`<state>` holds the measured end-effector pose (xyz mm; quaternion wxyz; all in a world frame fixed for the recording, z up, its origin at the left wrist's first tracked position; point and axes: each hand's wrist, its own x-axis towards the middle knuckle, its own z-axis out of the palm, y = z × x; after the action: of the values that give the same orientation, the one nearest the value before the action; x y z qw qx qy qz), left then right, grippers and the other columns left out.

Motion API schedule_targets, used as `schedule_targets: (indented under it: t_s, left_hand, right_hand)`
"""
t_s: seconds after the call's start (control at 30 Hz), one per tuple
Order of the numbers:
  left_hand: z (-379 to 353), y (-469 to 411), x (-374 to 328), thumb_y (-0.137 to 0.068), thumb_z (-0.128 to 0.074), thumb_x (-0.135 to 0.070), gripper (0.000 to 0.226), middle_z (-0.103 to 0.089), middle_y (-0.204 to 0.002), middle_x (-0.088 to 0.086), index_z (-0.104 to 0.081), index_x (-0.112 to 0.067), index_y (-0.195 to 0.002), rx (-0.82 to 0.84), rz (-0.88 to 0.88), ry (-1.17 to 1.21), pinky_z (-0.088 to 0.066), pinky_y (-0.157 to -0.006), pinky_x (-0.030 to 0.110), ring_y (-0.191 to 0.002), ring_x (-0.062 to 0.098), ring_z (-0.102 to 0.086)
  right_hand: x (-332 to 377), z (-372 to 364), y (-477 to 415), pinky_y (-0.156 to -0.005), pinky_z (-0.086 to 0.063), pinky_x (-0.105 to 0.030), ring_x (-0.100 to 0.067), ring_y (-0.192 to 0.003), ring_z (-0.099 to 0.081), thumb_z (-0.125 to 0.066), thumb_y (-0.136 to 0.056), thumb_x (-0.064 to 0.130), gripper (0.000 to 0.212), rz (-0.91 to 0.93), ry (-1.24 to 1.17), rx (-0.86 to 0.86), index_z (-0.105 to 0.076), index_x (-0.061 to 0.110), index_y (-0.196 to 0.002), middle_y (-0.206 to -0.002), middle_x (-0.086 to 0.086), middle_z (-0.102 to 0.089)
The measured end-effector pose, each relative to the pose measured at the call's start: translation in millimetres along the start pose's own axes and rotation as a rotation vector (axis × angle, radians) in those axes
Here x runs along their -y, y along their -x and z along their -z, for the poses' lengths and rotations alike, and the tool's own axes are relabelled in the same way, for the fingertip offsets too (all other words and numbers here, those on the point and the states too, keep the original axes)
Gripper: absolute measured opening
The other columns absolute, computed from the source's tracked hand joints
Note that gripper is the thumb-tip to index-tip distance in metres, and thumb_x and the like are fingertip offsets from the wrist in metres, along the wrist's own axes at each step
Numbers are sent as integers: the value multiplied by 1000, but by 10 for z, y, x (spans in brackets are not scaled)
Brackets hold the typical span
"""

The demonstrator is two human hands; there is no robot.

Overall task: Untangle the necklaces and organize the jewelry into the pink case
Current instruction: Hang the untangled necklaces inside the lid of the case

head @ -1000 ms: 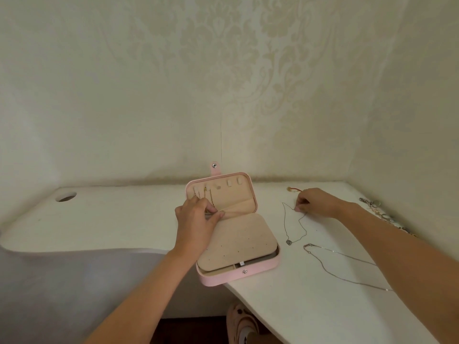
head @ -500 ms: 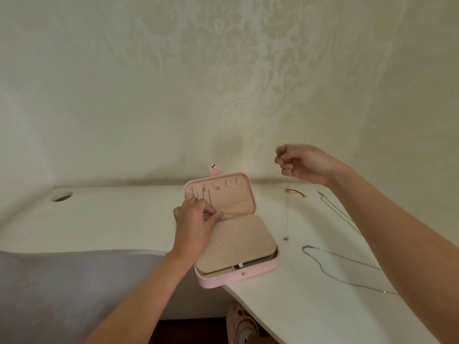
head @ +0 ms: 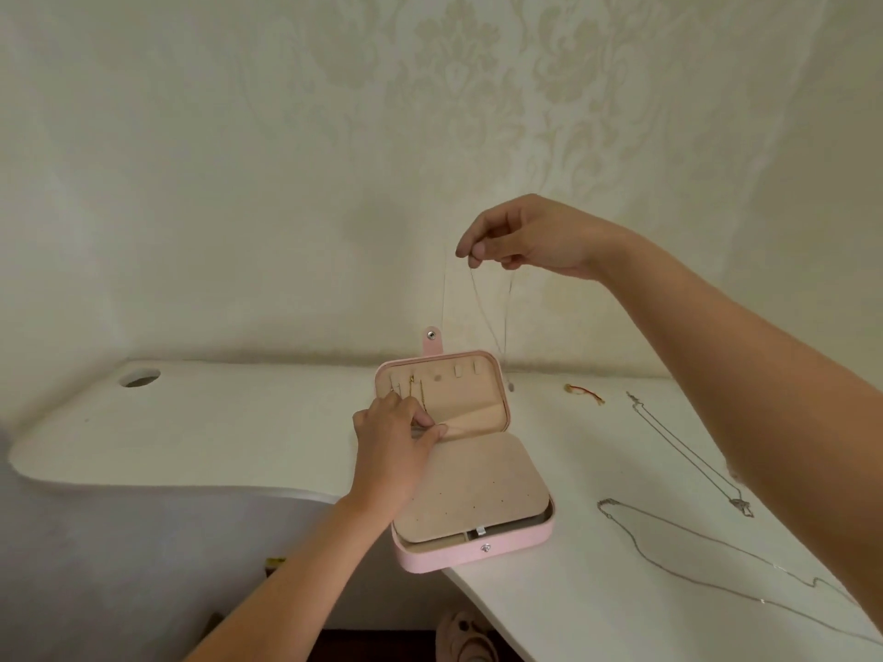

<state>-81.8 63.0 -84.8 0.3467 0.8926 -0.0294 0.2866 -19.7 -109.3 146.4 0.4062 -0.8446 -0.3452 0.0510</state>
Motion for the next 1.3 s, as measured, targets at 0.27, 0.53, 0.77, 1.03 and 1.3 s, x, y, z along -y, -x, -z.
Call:
schedule_targets:
  t_s: [0.27, 0.53, 0.77, 1.03, 1.3]
  left_hand:
    - [1, -7, 4, -82, -74, -29, 20, -52, -83, -12, -55, -26, -74, 12, -11, -24, -17, -76, 25, -90, 13, -50]
    - [-20, -10, 30, -81, -75, -30, 24, -56, -84, -10, -52, -28, -73, 1, -16, -9, -18, -77, 24, -90, 13, -51]
    - [-26, -17, 34, -80, -75, -30, 19, -56, -84, -9, -59, -21, -75, -6, -17, -16, -19, -78, 25, -89, 14, -50]
    - [-4, -7, 20, -80, -75, -30, 19, -52, -82, -11, -59, -22, -75, -17, -24, -12, -19, -79, 24, -88, 13, -50]
    - [-7, -2, 28, -79, -76, -29, 23, -51, -80, -11, -54, -26, -73, -16, -18, 33, -21, -80, 26, -86, 12, -48]
  right_hand:
    - [159, -95, -186, -57, -34, -12, 2, -60, -48, -57, -93, 4, 16, 54, 70, 48, -70, 13, -94, -80, 5, -67]
    - [141, -235, -282, -58, -34, -13, 5, -66, -52, -57, -93, 4, 16, 71, 103, 98, -70, 13, -96, -83, 3, -67]
    - [83, -238, -326, -59, -34, -13, 5, -67, -54, -58, -92, 3, 16, 78, 66, 83, -70, 12, -96, -83, 3, -68]
    - [-148, -416, -329, -58, -39, -11, 0, -71, -64, -63, -87, -3, 12, 53, 68, 69, -69, 6, -93, -86, -10, -72]
    - [-762, -896, -203, -76, -53, -18, -11, -78, -71, -71, -77, -5, 16, 68, 164, -68, -75, 8, -85, -83, -9, -75]
